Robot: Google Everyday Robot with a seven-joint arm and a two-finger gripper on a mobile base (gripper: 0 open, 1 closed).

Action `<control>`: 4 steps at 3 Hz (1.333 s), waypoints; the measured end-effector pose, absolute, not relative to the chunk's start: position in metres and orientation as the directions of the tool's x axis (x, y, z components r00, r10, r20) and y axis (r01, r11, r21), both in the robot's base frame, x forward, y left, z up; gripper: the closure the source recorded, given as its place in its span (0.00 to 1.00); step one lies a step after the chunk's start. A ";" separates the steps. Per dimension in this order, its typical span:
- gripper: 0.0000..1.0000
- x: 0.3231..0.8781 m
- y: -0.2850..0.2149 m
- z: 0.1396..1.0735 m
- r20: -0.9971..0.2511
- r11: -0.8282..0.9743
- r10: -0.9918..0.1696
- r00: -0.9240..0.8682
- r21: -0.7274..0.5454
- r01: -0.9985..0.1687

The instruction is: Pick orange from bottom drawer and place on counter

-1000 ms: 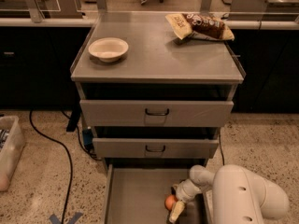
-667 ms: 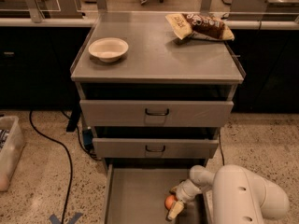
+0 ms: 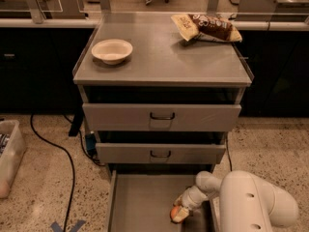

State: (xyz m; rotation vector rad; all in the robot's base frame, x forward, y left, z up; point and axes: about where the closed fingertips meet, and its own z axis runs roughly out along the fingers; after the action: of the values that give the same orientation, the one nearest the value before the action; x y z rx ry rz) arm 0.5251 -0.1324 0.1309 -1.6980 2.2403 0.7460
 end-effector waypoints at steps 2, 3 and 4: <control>1.00 0.518 -0.130 0.131 -0.470 0.201 -0.825 -0.312 0.272 -0.941; 1.00 0.517 -0.123 0.160 -0.488 0.180 -0.825 -0.286 0.253 -0.951; 1.00 0.513 -0.113 0.230 -0.528 0.145 -0.817 -0.230 0.198 -0.969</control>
Offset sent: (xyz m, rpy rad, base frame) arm -0.0085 0.0003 0.0065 0.0073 0.0197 -0.0149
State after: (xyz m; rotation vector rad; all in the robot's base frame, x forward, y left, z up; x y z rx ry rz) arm 0.5132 -0.1128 0.2299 -1.7301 2.1320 0.7322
